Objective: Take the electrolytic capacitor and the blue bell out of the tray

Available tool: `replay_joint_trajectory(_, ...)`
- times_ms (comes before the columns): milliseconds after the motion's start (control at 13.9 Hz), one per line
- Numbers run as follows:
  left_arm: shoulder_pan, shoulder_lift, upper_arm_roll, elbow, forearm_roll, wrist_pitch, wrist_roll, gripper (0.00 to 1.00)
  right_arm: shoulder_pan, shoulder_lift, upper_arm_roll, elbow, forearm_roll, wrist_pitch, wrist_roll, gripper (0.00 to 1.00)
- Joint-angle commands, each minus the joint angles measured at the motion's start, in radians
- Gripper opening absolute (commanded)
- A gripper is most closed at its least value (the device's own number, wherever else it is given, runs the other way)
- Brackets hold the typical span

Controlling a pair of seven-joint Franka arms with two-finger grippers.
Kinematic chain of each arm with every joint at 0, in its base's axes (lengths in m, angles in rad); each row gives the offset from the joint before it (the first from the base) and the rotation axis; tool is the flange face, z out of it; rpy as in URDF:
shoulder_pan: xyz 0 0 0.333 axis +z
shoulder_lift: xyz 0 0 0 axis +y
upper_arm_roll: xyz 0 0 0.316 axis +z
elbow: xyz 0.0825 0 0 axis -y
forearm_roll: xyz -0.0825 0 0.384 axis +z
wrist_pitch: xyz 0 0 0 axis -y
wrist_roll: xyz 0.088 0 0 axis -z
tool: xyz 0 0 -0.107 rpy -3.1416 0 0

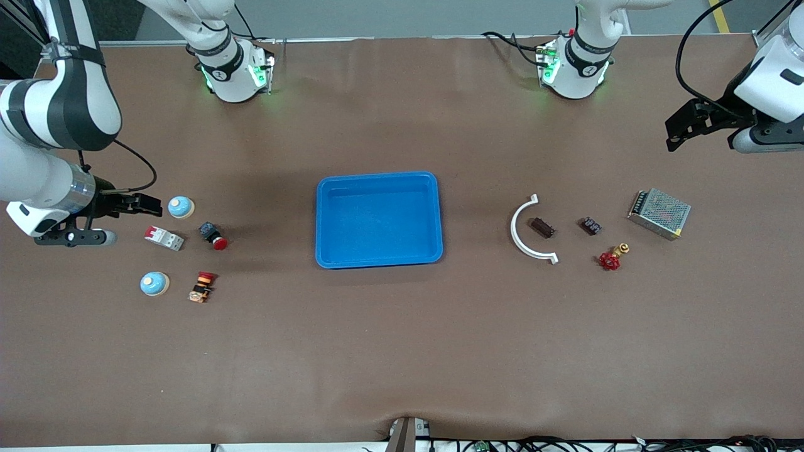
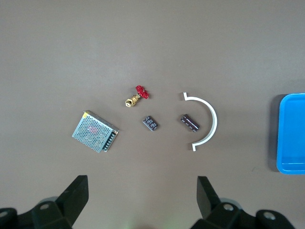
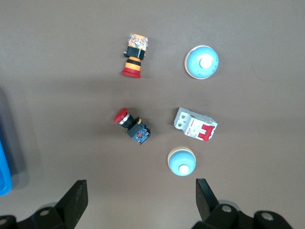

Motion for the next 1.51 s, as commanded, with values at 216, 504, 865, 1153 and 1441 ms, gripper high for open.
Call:
replay_joint_trajectory(216, 0.005, -0.002, -0.004, 0.005, -0.01, -0.011, 0.016, 1.0, 0.06, 0.026, -0.028, 0.056, -0.006, -0.013, 0.048, 1.0)
replay_joint_trajectory(504, 0.002, -0.002, -0.004, 0.006, -0.01, -0.011, 0.014, 1.0, 0.14, 0.018, -0.093, 0.079, -0.012, -0.026, 0.088, 1.0)
replay_joint_trajectory(865, -0.002, -0.002, -0.004, 0.006, -0.01, -0.01, 0.01, 1.0, 0.21, 0.01, -0.166, 0.237, -0.009, -0.204, 0.203, 1.0)
replay_joint_trajectory(1153, -0.001, -0.002, -0.004, 0.009, -0.012, -0.01, 0.01, 1.0, 0.255, -0.011, -0.254, 0.352, 0.049, -0.286, 0.194, 1.0)
replay_joint_trajectory(1441, -0.001, -0.002, -0.004, 0.011, -0.013, -0.004, 0.008, 1.0, 0.284, -0.01, -0.301, 0.462, 0.06, -0.369, 0.188, 1.0)
